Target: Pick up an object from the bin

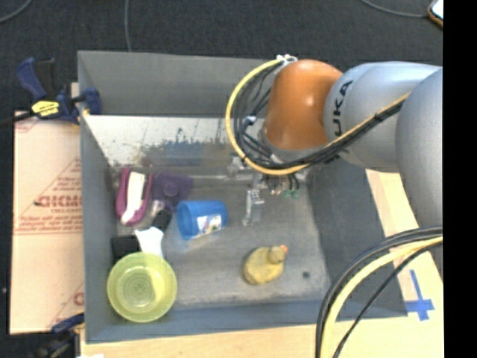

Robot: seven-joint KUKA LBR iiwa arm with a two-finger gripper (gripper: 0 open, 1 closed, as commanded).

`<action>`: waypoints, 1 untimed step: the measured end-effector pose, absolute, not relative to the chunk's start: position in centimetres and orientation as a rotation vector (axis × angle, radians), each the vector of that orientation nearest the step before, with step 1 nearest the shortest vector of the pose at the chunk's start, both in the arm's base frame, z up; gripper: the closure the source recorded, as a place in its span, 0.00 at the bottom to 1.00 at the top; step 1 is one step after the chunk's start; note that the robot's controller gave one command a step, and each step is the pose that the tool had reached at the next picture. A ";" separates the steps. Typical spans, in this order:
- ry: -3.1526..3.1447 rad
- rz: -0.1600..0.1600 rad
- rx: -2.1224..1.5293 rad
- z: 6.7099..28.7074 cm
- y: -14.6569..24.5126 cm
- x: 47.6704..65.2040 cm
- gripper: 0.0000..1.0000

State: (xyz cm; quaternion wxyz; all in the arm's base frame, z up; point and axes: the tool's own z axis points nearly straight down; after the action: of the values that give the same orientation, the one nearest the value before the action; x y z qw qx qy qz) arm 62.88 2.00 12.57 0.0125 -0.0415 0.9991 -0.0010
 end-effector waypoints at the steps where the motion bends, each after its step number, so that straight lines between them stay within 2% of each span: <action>1: 3.101 -0.005 0.072 12.3 1.5 58.5 0.00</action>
Offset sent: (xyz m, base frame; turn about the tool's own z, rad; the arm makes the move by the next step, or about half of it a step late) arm -0.0233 0.0417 -0.0514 0.0240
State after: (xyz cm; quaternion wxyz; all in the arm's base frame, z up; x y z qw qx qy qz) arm 58.47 1.52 12.25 0.0200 0.0230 0.9995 -0.0015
